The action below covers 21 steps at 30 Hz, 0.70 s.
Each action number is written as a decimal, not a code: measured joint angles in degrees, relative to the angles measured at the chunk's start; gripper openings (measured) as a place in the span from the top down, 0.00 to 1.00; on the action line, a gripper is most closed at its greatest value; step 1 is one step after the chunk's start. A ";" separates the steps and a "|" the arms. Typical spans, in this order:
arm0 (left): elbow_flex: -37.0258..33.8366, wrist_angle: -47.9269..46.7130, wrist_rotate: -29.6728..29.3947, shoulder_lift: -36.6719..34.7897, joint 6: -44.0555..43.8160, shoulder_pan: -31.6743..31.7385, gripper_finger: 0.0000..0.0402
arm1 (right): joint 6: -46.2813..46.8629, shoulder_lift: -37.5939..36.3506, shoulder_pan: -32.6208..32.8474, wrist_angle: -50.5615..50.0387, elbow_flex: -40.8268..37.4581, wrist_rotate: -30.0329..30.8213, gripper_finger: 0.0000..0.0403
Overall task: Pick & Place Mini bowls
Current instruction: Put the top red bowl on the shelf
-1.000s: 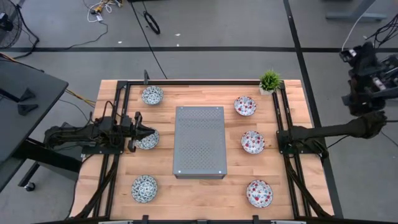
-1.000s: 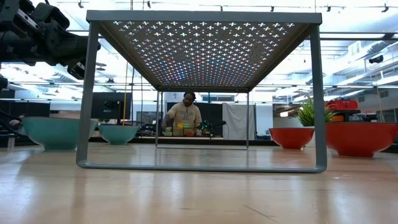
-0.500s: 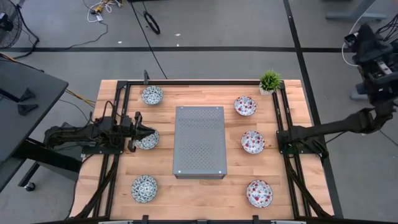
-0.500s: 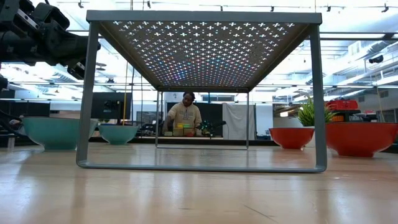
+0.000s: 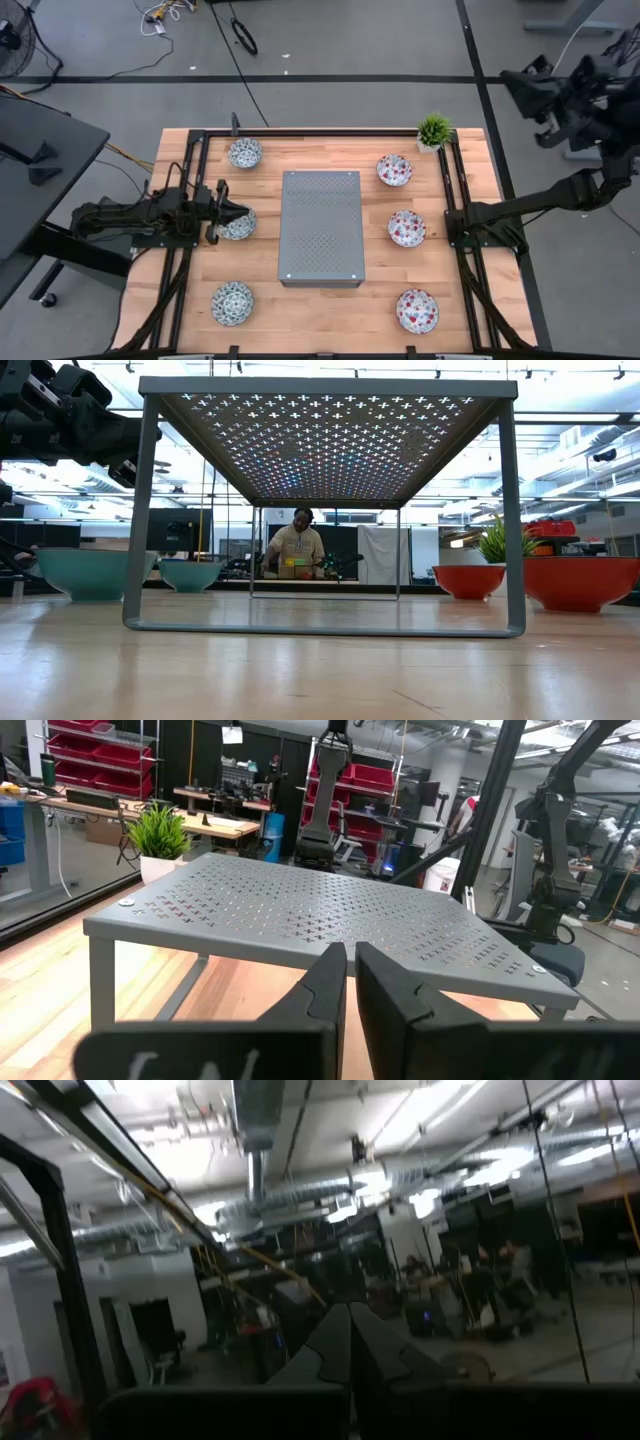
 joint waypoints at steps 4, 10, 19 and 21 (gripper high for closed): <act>0.00 0.00 0.00 0.00 -0.01 0.01 0.92 | 0.15 0.58 -0.01 -5.53 0.00 0.04 1.00; 0.01 0.02 0.00 0.00 0.00 0.01 0.92 | -1.01 1.95 0.00 -12.87 0.00 2.13 1.00; 0.00 0.00 0.00 0.00 0.01 0.01 0.92 | -7.67 5.64 -0.01 -15.21 -0.02 11.01 1.00; 0.00 0.00 0.00 -0.01 -0.02 0.00 0.92 | -9.77 6.71 -0.01 -15.21 -0.02 14.89 1.00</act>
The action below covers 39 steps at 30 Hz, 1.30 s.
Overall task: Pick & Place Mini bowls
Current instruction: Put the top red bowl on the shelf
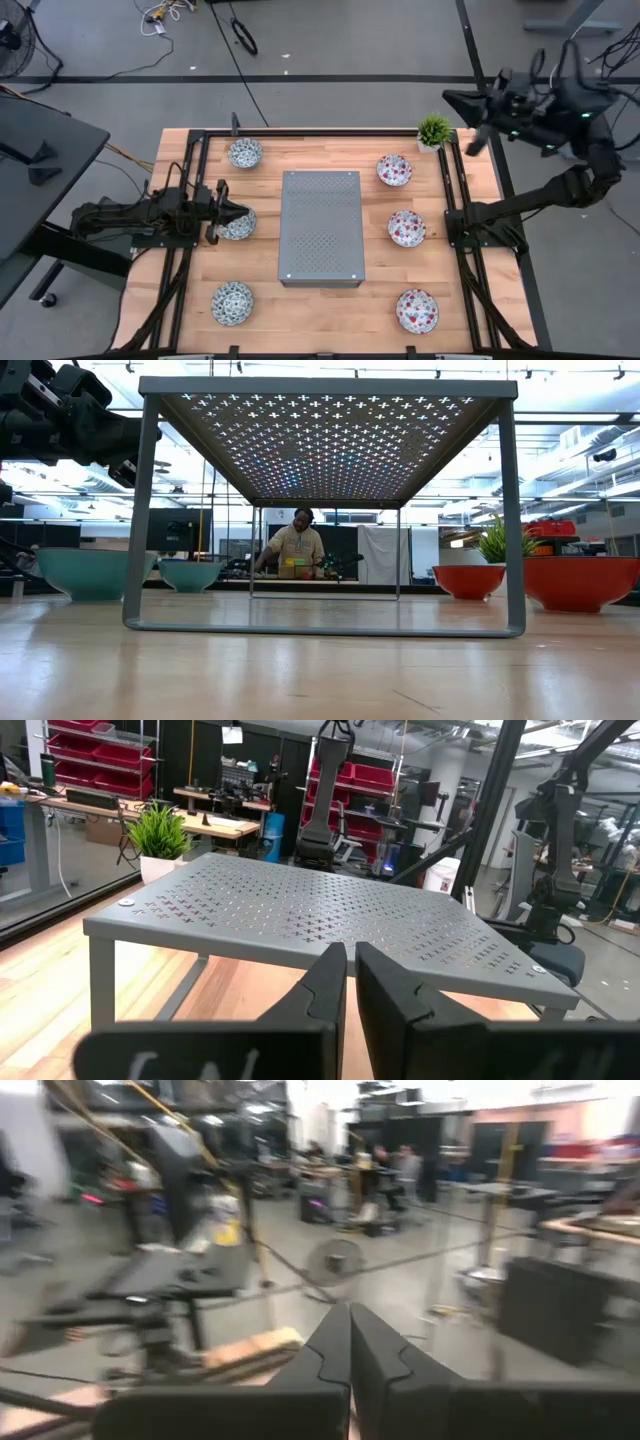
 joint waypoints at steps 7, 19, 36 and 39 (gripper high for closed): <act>0.01 0.00 0.00 0.01 0.03 -0.01 0.92 | -5.02 2.72 -0.02 0.13 -0.04 12.28 1.00; 0.01 0.00 0.00 0.00 0.02 0.00 0.92 | -10.12 5.27 -4.02 0.11 -0.04 15.77 1.00; 0.01 0.01 0.00 0.00 -0.02 0.01 0.92 | -15.02 9.33 -19.10 -21.34 -0.04 -1.27 1.00; 0.00 0.00 0.00 0.01 0.00 0.00 0.92 | -16.46 10.33 -22.39 -23.84 -0.04 -5.05 1.00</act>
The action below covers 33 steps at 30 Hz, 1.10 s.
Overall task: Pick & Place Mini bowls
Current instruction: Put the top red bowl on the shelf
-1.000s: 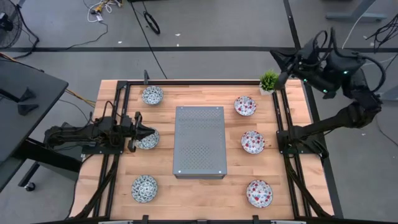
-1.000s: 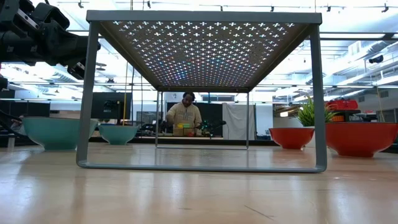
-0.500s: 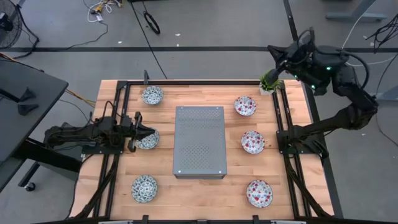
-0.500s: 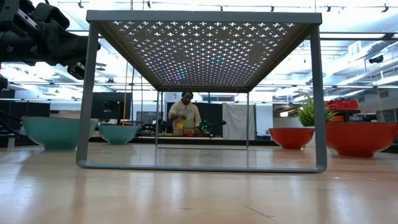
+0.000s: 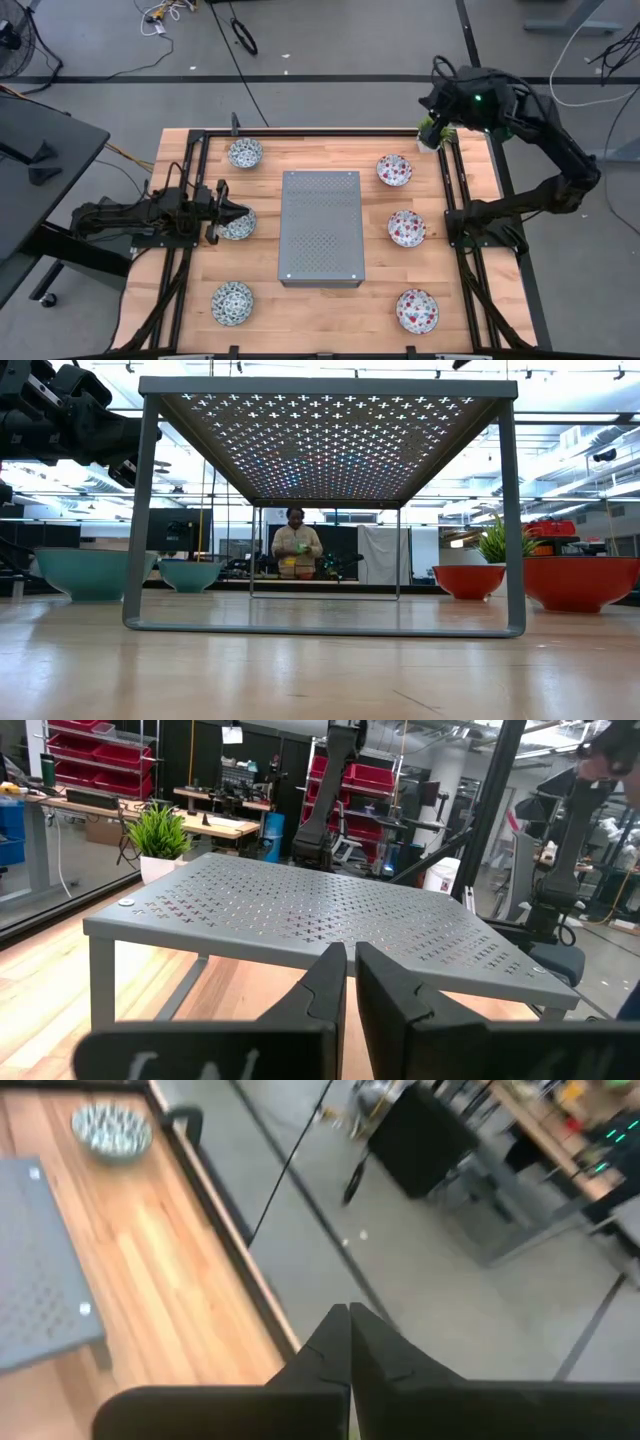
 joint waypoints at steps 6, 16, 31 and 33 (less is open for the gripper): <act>0.00 0.00 0.00 0.00 0.05 -0.01 0.92 | -2.97 2.64 -5.81 -4.43 0.00 -8.78 1.00; 0.00 0.00 0.00 -0.02 -0.01 -0.01 0.92 | -3.06 4.00 -9.98 -6.81 -9.36 -20.34 1.00; 0.00 0.01 0.00 -0.02 0.00 -0.01 0.92 | -7.62 0.38 -9.96 5.86 -37.56 -20.29 0.98; 0.00 0.02 0.00 -0.02 0.03 0.01 0.92 | -9.12 0.31 -9.92 7.46 -39.93 -20.29 0.97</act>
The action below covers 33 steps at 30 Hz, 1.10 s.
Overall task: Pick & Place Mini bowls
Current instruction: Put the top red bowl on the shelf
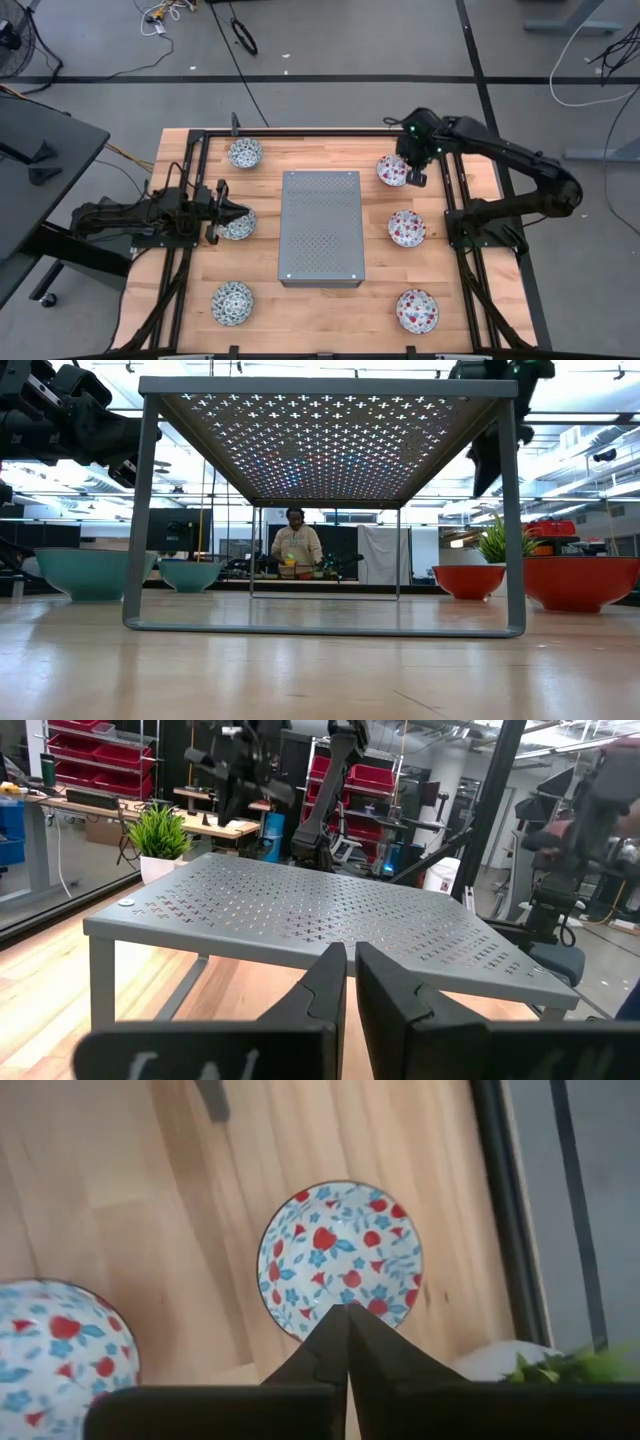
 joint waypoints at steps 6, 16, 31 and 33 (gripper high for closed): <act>0.00 -0.01 0.00 0.02 -0.03 -0.02 0.92 | -4.02 -0.02 0.86 5.18 -4.84 0.06 0.97; 0.00 0.00 0.00 0.01 0.00 -0.01 0.92 | -10.16 -0.01 4.06 10.22 -11.37 0.01 0.96; 0.02 -0.02 0.02 0.02 0.00 -0.02 0.92 | -11.07 2.87 6.48 19.05 -17.25 1.11 0.65; 0.00 -0.01 0.02 0.00 -0.02 -0.01 0.92 | -11.07 3.21 6.79 20.57 -17.90 1.64 0.62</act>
